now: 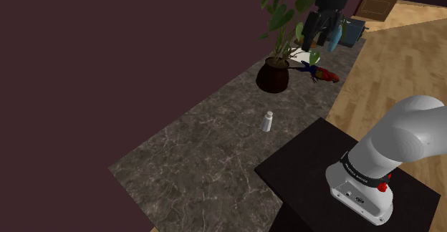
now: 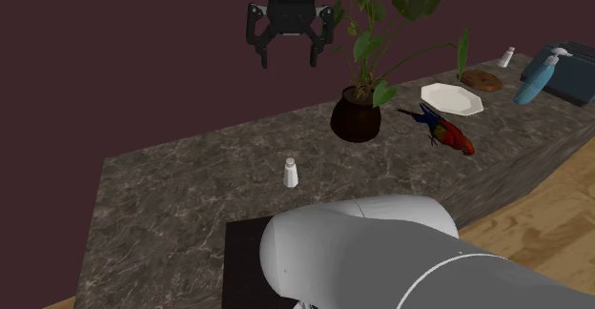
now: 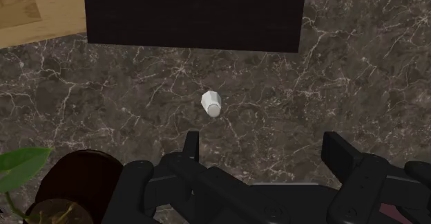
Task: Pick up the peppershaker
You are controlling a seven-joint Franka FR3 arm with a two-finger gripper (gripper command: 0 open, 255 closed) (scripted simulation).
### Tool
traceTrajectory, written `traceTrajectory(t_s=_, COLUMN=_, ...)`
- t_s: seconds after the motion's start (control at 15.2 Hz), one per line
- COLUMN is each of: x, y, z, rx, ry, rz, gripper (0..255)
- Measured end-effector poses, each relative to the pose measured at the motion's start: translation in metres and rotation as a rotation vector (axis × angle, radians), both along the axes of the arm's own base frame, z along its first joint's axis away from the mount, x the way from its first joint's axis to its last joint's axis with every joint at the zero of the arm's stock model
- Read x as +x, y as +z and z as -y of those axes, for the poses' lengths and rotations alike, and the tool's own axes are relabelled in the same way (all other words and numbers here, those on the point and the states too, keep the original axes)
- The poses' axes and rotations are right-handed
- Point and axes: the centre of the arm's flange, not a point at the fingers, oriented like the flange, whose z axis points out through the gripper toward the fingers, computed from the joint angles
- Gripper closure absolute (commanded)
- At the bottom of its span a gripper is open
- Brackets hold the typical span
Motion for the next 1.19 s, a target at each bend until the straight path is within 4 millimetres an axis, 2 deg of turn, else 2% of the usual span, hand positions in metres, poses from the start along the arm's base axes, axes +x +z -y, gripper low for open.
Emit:
traceTrajectory(t_s=0.13, x=0.000, y=-0.006, z=0.001, rx=0.001, ry=0.002, rz=0.002, gripper=0)
traceTrajectory(t_s=0.26, x=0.005, y=-0.027, z=0.001, rx=0.003, ry=0.010, rz=0.007, gripper=0)
traceTrajectory(t_s=0.79, x=0.018, y=-0.127, z=0.007, rx=0.014, ry=0.046, rz=0.036, gripper=0)
traceTrajectory(t_s=1.19, x=0.036, y=-0.207, z=0.009, rx=0.022, ry=0.075, rz=0.059, gripper=0)
